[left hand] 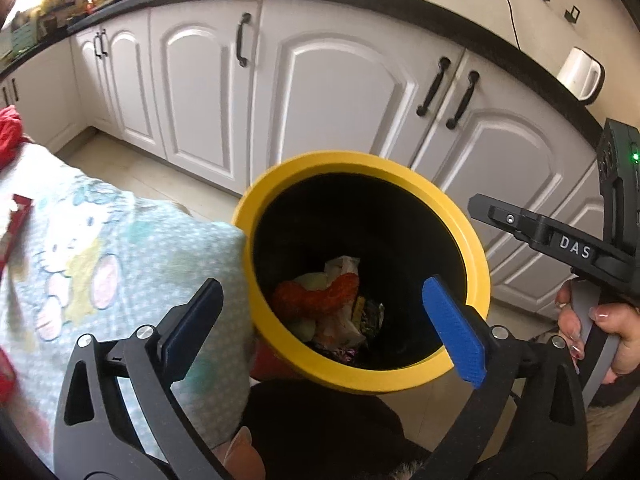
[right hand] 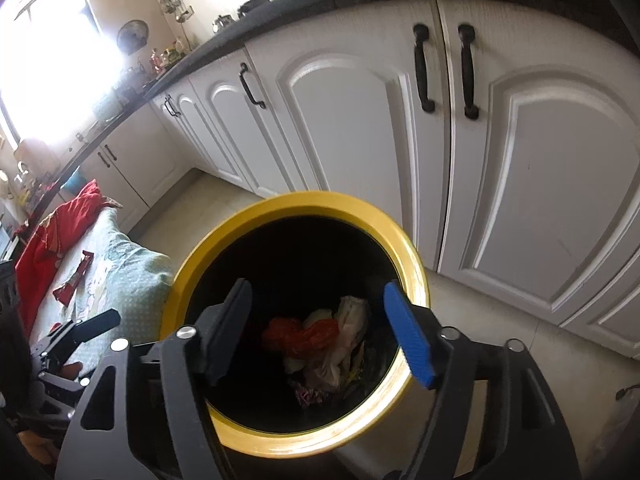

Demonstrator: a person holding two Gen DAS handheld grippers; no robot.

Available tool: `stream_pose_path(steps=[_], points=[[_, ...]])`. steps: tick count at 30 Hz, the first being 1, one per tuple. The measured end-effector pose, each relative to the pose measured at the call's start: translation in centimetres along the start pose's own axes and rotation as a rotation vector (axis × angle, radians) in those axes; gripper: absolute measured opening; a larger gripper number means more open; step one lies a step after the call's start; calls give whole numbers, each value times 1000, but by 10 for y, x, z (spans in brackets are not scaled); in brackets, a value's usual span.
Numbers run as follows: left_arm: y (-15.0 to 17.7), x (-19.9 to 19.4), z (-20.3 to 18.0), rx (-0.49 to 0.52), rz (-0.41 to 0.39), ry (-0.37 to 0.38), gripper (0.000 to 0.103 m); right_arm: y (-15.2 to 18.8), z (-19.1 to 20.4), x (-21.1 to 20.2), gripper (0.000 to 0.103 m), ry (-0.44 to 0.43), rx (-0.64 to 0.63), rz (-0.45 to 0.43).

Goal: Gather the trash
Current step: 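Move both open tools back over the remaining items on the sheet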

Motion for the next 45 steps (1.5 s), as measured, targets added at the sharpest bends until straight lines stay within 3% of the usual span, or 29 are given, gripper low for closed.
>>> stream_pose_path(steps=[20, 45], points=[[-15, -89, 54, -72, -174, -140, 92, -17, 63, -36, 76, -65, -97, -91], [-1, -176, 131, -159, -294, -295, 92, -19, 164, -62, 77, -200, -241, -119]])
Point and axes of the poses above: each gripper's, at about its wrist camera, not at the fingertips, and x roughly the way its jaws point, z to its left, y to its underside, the point moved 8 cm from there along x, roughly the way its jaws point, and after that the axes turned 4 degrees about -z, right-handed, at the moved point
